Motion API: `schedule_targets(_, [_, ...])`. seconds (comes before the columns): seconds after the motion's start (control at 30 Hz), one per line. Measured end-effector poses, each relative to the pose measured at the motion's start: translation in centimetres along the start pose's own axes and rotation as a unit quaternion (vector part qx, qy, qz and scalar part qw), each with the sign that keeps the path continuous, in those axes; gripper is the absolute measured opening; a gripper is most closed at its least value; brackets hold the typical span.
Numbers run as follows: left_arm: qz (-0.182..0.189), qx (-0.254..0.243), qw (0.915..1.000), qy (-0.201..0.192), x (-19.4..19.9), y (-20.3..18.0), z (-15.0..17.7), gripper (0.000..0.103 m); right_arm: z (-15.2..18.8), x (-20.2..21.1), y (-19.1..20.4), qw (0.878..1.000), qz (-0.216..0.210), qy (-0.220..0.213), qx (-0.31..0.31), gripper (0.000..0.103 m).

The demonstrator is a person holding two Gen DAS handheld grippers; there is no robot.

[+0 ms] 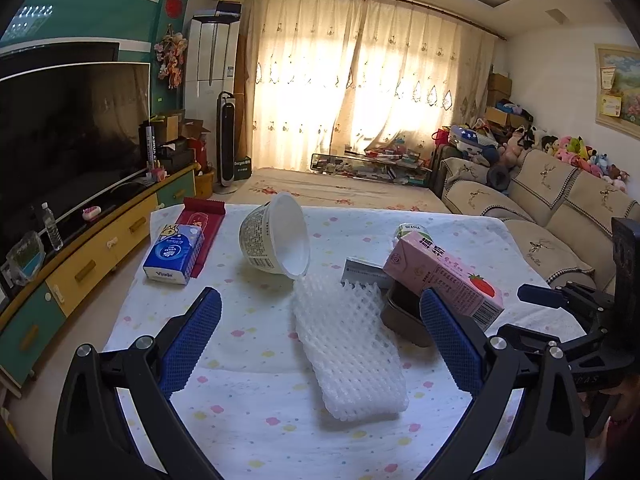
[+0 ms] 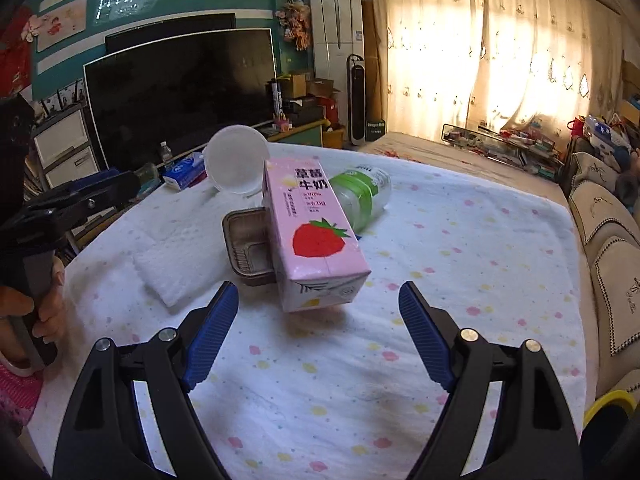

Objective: Collect trash
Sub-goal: 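Move the right tool to the pink strawberry milk carton, then grasp the pink strawberry milk carton with the right tool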

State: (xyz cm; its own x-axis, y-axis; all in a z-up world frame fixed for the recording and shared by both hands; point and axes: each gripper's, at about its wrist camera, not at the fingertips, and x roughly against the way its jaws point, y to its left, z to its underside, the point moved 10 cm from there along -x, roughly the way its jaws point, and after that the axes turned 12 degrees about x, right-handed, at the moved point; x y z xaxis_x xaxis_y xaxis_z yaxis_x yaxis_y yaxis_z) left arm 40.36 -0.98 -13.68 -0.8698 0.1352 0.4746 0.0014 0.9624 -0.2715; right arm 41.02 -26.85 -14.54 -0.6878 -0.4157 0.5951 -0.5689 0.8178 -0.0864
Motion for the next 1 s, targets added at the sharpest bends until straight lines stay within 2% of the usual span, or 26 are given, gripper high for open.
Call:
schedule_targets(0.13, [0.001,0.0,1.0,0.004,-0.2,-0.1,0.2,0.098,-0.5,-0.4,-1.6,0.999,0.005,-0.005,-0.032,0.08])
schedule_targets(0.33, [-0.003,-0.014,0.9999,0.008,-0.6,-0.5,0.6,0.098,-0.2,-4.4,-2.7,0.996,-0.042,0.042,-0.06,0.08])
schedule_targets(0.5, [-0.002,-0.016,0.9998,0.011,-0.8,-0.6,0.8,0.098,-0.7,-6.5,-3.8,0.993,-0.071,0.057,-0.078,0.081])
schedule_targets(0.63, [0.0,-0.018,0.9998,0.013,-0.8,-0.7,0.8,0.098,-1.2,-7.1,-4.0,0.989,-0.105,0.051,-0.09,0.084])
schedule_targets(0.77, [-0.001,-0.021,0.9997,0.014,-0.9,-0.8,1.0,0.098,-1.7,-5.7,-5.0,0.993,-0.075,0.022,-0.092,0.084])
schedule_targets(0.9, [-0.002,-0.027,0.9995,0.016,-0.9,-1.2,1.2,0.098,-1.6,-5.8,-4.4,0.997,-0.048,0.032,-0.043,0.085])
schedule_targets(1.0, [-0.002,-0.03,0.9994,0.019,-1.0,-1.4,1.3,0.098,-2.0,-6.4,-3.5,0.998,-0.054,0.037,-0.021,0.085])
